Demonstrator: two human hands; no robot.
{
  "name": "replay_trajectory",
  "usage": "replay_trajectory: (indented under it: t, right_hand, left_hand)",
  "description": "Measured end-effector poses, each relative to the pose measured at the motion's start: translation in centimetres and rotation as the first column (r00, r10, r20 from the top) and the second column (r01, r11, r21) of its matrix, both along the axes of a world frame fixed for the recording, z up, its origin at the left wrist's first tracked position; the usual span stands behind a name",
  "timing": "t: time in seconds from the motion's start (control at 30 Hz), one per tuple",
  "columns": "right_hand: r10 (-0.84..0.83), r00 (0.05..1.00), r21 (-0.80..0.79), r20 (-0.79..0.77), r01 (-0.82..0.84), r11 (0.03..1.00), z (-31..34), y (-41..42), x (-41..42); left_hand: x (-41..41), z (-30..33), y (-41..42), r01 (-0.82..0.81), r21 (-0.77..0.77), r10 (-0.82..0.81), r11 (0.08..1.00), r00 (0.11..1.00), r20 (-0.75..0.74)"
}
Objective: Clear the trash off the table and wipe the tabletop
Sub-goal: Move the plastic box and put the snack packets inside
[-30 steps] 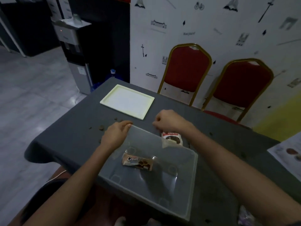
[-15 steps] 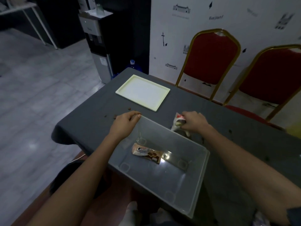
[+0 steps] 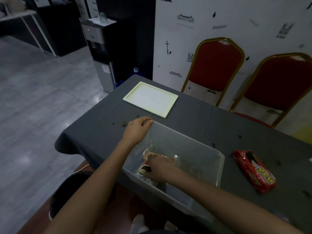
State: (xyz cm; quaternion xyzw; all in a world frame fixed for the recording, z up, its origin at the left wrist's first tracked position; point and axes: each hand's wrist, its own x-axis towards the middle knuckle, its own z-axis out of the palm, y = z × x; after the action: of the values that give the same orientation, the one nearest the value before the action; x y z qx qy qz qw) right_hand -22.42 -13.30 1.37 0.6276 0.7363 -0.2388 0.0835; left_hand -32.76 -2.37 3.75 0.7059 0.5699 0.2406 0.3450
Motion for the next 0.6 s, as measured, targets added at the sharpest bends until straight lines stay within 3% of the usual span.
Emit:
replay_trajectory:
  t: [0.03,0.1,0.2,0.33,0.43,0.53,0.6]
  right_hand:
    - [-0.007,1.000,0.046,0.019,0.006,0.999,-0.5,-0.1,0.1]
    - [0.157,0.979,0.118,0.130,-0.173,0.978,-0.9,-0.8,0.7]
    - [0.465,0.852,0.028,0.240,-0.485,0.874,-2.6,-2.5,2.0]
    - [0.460,0.821,-0.095,0.338,-0.457,0.884,-4.6,-1.8,2.1]
    - [0.393,0.845,0.012,0.363,-0.426,0.904,-4.7,0.2,2.4]
    - [0.370,0.904,0.034,0.215,-0.385,0.922,-1.6,0.7,2.3]
    - [0.263,0.961,0.343,-0.081,-0.221,0.913,1.3,0.0,3.7]
  left_hand:
    - [0.0,0.0,0.0,0.001,-0.005,-0.001,1.000,1.000,0.005]
    - [-0.1,0.0,-0.1,0.001,-0.011,-0.001,1.000,1.000,0.007]
    - [-0.1,0.1,-0.1,-0.002,-0.018,0.002,1.000,1.000,0.005]
    - [-0.2,0.3,-0.3,0.001,-0.035,-0.001,0.999,1.000,0.007]
    - [-0.2,0.4,-0.3,0.016,-0.032,-0.016,0.999,1.000,-0.003]
    - [-0.7,0.2,-0.2,0.000,0.009,0.000,1.000,1.000,-0.016]
    - [-0.5,0.0,0.1,0.013,0.034,-0.012,0.999,1.000,-0.021]
